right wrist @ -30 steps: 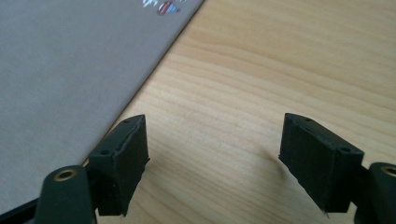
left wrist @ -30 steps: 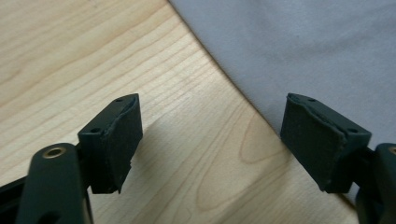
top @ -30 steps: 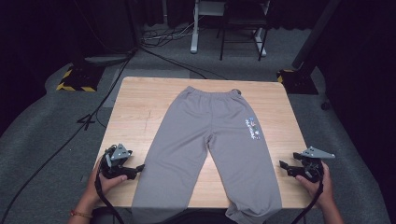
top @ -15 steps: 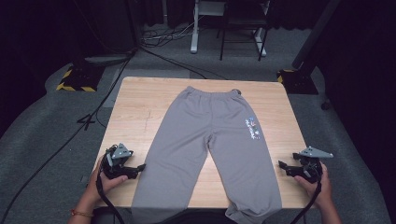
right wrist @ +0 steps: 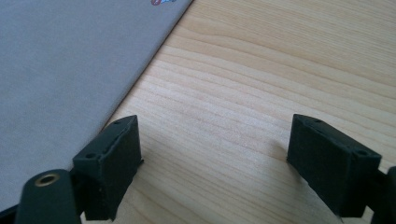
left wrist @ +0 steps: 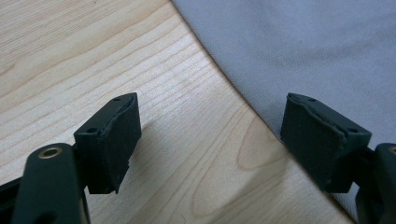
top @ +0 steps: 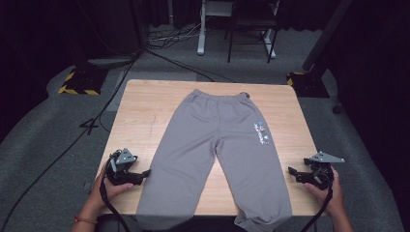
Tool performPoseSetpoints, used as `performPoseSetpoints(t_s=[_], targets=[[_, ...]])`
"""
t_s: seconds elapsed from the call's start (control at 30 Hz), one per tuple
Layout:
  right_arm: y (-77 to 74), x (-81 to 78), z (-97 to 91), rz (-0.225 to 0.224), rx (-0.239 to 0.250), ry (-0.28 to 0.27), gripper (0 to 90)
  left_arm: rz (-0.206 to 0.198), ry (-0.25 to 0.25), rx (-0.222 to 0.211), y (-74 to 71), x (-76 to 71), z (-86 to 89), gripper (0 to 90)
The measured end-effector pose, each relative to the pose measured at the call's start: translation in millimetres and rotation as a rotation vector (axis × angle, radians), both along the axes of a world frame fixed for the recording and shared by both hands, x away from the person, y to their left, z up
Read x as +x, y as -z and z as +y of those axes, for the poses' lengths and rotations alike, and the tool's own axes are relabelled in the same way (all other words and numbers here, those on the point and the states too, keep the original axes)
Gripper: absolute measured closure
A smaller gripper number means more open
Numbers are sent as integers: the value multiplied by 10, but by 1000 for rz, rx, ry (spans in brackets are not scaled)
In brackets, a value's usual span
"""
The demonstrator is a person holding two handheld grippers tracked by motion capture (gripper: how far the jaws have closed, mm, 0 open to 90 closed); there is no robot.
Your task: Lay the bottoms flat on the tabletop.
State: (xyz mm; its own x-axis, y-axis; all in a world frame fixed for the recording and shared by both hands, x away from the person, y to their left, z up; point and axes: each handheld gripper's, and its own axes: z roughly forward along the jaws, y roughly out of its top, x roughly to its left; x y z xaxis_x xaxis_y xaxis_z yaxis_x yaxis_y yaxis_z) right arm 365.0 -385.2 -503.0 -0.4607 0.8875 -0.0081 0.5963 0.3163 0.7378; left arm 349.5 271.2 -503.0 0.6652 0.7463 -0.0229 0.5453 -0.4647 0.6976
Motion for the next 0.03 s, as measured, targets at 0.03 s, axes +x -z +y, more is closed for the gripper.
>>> performPoseSetpoints(t_s=[0.03], targets=[[0, 0, 0, 0, 0, 0, 172, 0, 0, 0, 0, 0, 0, 207]])
